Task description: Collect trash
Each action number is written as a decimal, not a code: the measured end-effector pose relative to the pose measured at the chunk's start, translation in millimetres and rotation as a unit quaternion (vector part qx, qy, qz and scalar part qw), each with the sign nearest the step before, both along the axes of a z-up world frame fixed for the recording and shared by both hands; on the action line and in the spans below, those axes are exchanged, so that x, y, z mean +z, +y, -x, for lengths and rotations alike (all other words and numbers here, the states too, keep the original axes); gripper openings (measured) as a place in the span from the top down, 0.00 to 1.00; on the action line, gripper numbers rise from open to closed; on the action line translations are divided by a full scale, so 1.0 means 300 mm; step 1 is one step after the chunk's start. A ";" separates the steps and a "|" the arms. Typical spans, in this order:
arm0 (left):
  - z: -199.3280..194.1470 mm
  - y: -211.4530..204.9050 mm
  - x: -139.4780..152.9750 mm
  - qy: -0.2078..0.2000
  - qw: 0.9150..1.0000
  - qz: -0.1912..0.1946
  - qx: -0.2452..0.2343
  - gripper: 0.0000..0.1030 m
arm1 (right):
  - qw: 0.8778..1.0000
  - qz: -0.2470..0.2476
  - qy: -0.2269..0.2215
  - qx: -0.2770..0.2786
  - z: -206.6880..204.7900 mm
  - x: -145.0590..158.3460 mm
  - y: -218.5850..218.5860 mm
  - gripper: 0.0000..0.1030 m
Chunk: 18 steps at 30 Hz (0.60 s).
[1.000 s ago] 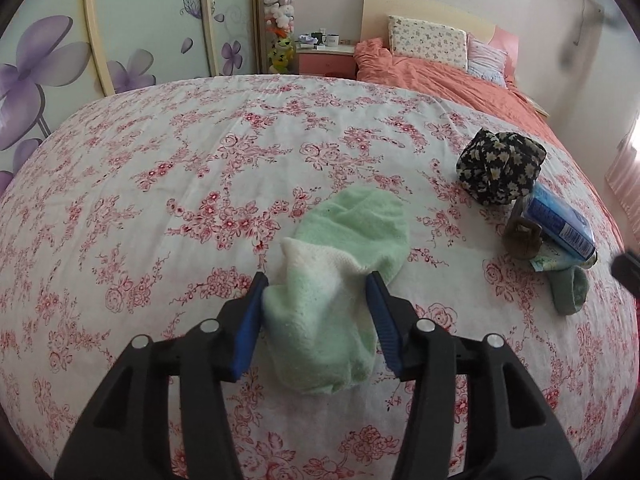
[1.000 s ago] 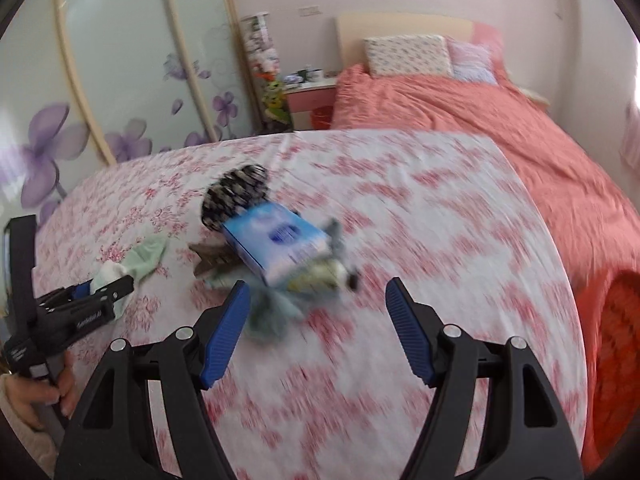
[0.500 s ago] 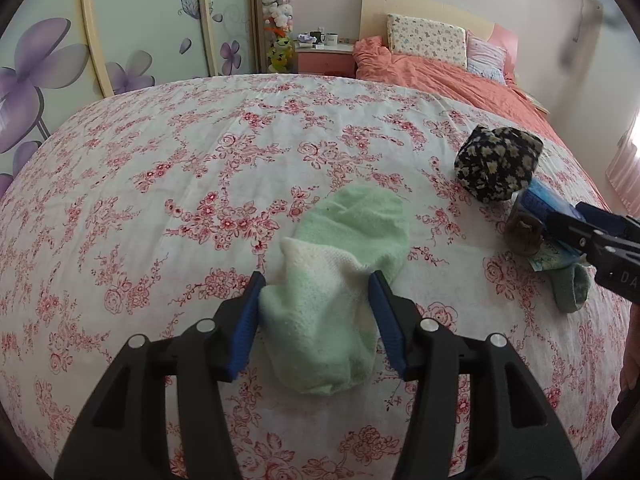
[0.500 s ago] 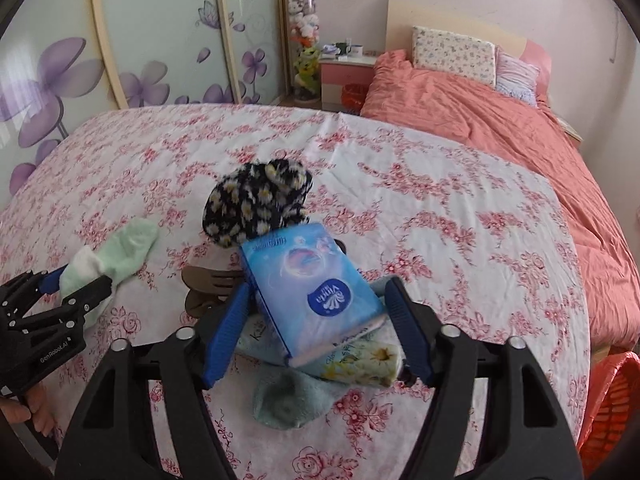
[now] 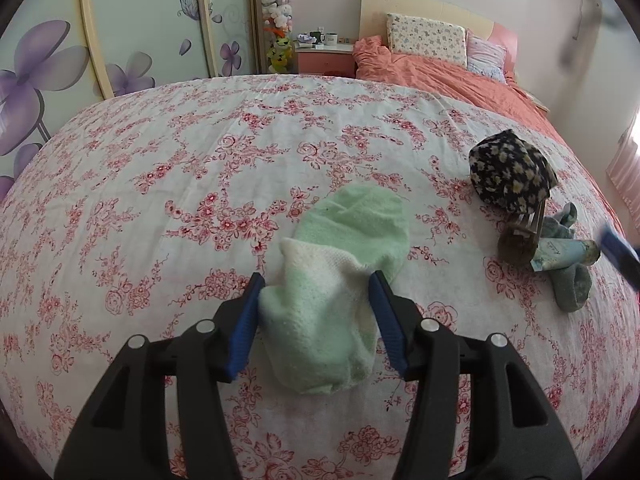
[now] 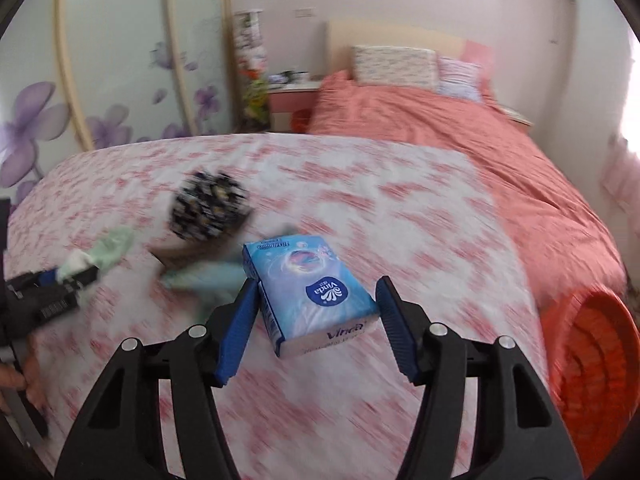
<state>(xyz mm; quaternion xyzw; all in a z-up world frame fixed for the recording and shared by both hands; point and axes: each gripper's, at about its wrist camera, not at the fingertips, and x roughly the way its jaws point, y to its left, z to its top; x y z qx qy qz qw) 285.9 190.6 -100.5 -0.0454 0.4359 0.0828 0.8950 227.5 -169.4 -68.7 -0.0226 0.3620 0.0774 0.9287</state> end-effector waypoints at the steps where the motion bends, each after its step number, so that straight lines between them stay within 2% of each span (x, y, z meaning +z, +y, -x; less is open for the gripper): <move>1: 0.001 -0.002 0.001 -0.001 1.000 0.002 -0.002 0.49 | 1.000 0.004 0.004 -0.013 0.018 -0.016 -0.026 0.41; 3: 0.008 -0.012 0.003 -0.005 1.000 0.013 -0.008 0.55 | 1.000 -0.001 0.019 -0.025 0.031 -0.046 -0.062 0.41; 7: 0.034 -0.086 0.008 -0.009 0.998 0.038 -0.051 0.64 | 0.998 -0.020 0.046 -0.028 0.036 -0.085 -0.088 0.41; 10: 0.047 -0.141 0.008 -0.006 0.996 0.040 -0.078 0.64 | 0.998 -0.026 0.052 -0.025 0.031 -0.096 -0.086 0.39; 11: 0.047 -0.151 0.006 -0.004 0.996 0.034 -0.077 0.61 | 0.998 -0.027 0.053 -0.024 0.025 -0.095 -0.082 0.39; 13: 0.044 -0.152 0.005 -0.002 0.997 0.036 -0.071 0.46 | 0.998 -0.028 0.054 -0.021 0.020 -0.097 -0.083 0.36; 18: 0.032 -0.141 0.003 0.007 0.998 0.027 -0.053 0.40 | 0.998 -0.018 0.062 -0.017 0.008 -0.110 -0.073 0.33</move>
